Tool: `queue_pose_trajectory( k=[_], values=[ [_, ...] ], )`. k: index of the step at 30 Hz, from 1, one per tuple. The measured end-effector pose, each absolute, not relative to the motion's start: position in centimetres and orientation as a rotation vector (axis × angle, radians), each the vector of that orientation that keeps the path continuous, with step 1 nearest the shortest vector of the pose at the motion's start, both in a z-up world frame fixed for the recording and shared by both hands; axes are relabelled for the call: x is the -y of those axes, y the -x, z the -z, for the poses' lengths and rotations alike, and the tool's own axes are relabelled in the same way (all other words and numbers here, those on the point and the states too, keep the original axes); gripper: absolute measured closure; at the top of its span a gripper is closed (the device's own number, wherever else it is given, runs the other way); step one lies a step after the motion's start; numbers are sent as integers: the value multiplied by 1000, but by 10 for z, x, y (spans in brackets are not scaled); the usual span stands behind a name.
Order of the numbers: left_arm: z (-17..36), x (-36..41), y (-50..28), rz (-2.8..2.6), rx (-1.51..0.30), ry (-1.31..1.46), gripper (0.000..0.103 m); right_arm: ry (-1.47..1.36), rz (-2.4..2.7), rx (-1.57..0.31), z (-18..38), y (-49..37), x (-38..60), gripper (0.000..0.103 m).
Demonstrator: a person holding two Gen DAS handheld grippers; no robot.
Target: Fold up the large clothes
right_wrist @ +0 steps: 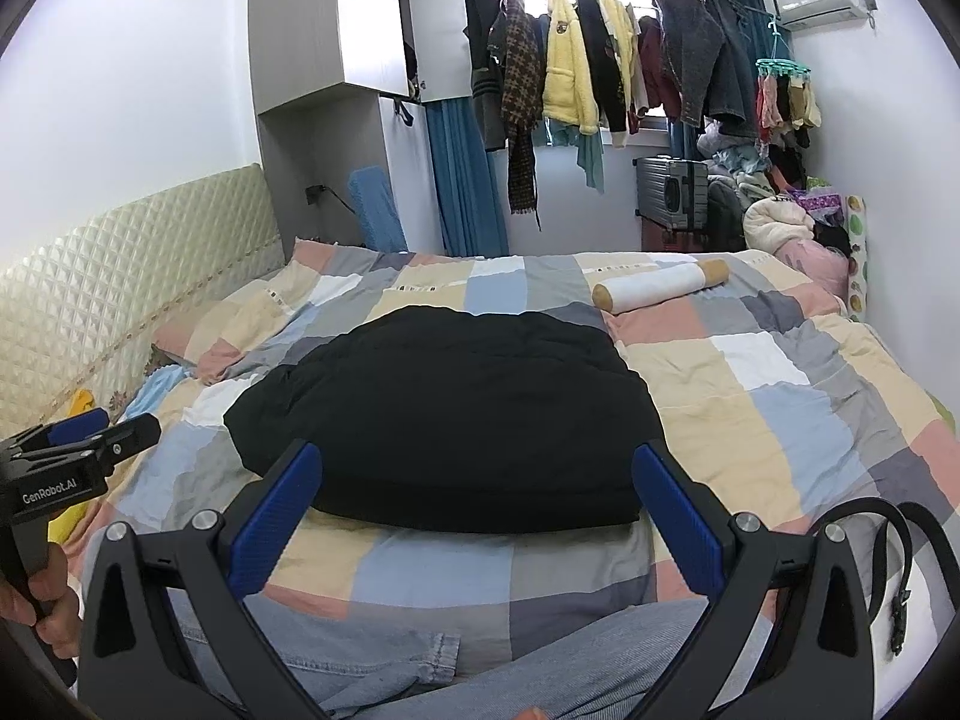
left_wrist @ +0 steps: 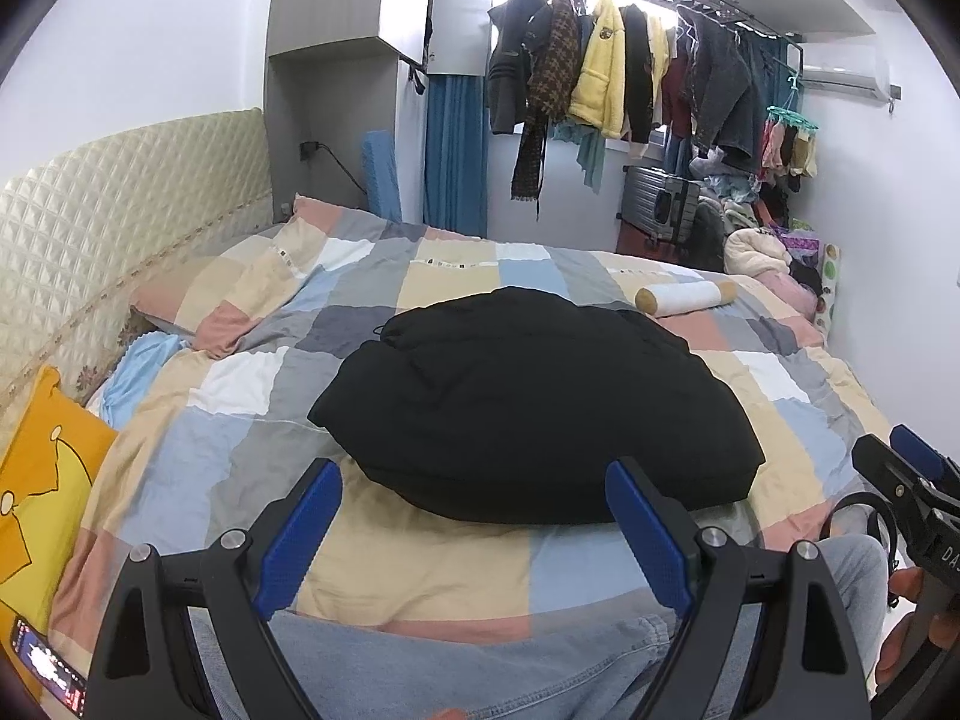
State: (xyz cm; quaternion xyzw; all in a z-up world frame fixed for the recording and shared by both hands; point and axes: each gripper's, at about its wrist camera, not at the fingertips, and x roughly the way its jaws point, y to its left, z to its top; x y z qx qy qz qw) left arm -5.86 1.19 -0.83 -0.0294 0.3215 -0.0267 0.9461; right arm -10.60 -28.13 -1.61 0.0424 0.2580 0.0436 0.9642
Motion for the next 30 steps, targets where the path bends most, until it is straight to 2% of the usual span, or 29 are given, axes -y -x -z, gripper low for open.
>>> queue_pose_trajectory(
  k=[30],
  values=[
    [13,-14,57,40,-668,73,13,-97,-70,-532,17,106,287,0]
  ],
)
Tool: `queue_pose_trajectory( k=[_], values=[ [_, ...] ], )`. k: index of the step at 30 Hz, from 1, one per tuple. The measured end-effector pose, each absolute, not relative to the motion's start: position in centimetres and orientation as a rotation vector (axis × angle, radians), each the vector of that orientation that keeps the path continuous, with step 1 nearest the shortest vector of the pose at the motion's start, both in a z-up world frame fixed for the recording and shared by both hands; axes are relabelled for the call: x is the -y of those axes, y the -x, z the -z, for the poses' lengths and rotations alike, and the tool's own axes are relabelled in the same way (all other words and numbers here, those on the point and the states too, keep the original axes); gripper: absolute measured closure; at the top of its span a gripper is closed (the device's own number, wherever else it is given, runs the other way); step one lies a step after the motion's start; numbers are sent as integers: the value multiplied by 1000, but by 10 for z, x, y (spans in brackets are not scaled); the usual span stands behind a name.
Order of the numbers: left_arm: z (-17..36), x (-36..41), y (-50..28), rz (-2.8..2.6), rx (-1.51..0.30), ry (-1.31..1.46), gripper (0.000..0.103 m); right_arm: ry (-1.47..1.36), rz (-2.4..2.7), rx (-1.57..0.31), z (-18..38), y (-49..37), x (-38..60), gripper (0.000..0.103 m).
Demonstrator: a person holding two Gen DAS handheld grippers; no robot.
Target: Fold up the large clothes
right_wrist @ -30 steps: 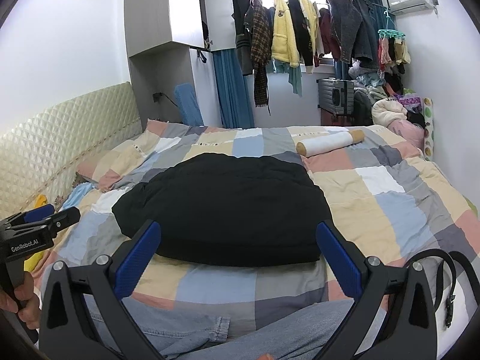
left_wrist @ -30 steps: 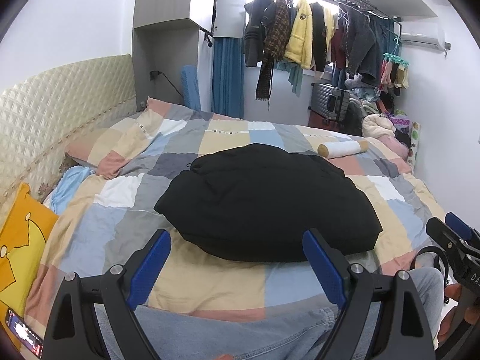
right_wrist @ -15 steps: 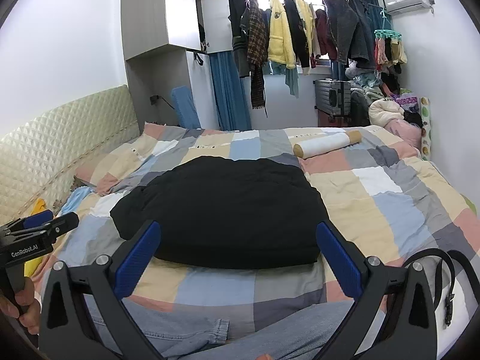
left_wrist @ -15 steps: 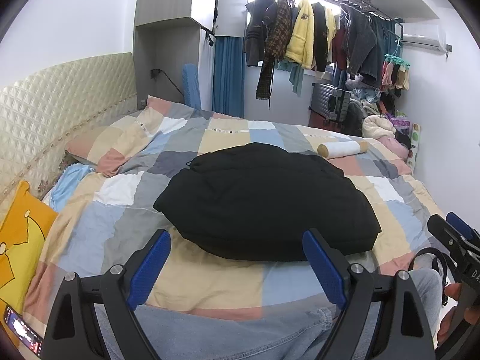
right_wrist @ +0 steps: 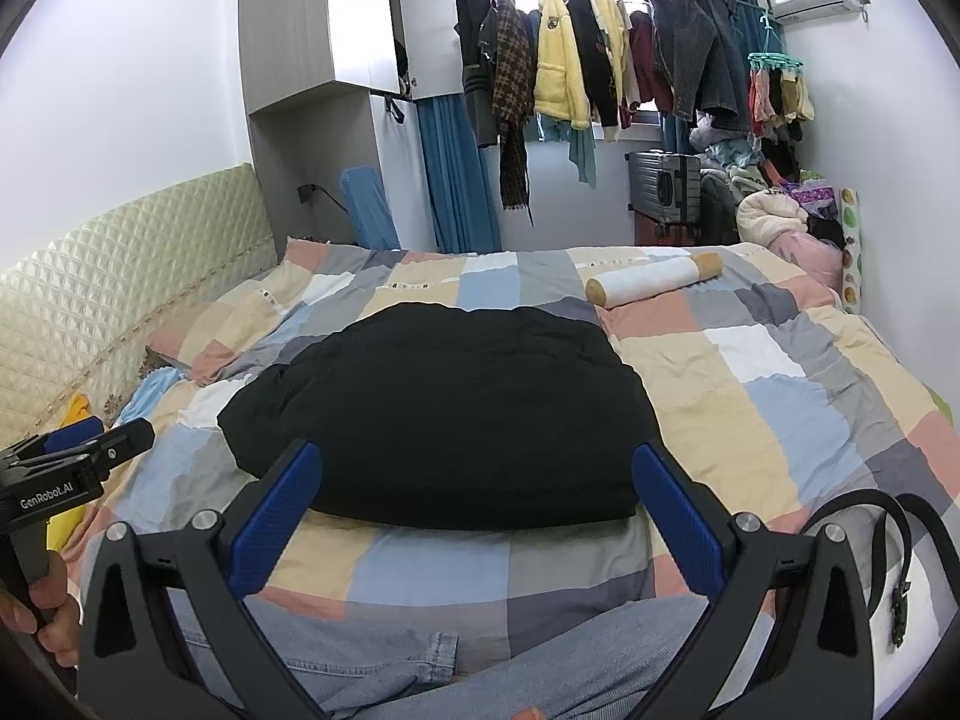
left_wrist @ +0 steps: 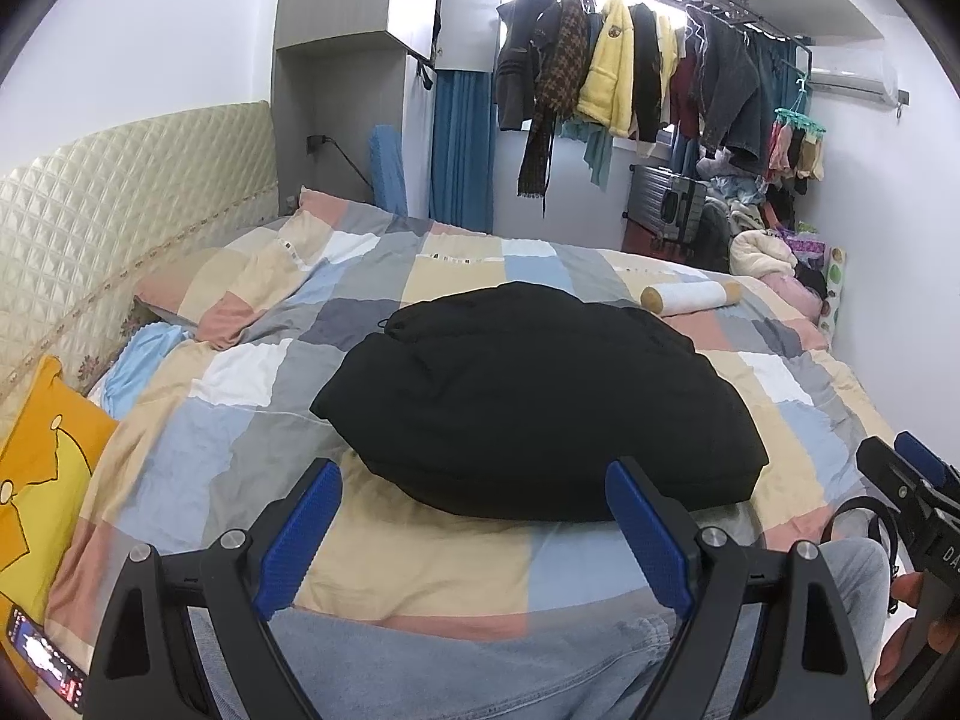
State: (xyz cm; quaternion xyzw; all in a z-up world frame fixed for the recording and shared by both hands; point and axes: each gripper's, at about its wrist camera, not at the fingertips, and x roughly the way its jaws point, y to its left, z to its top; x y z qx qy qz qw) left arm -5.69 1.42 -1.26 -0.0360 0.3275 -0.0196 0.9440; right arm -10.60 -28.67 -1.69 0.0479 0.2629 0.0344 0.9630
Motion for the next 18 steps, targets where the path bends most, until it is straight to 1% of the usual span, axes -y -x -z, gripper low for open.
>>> queue_pose_trajectory(
  k=[18],
  values=[
    [13,-6,60,56,-660,70,13,-97,-64,-546,20,105,288,0]
  ],
)
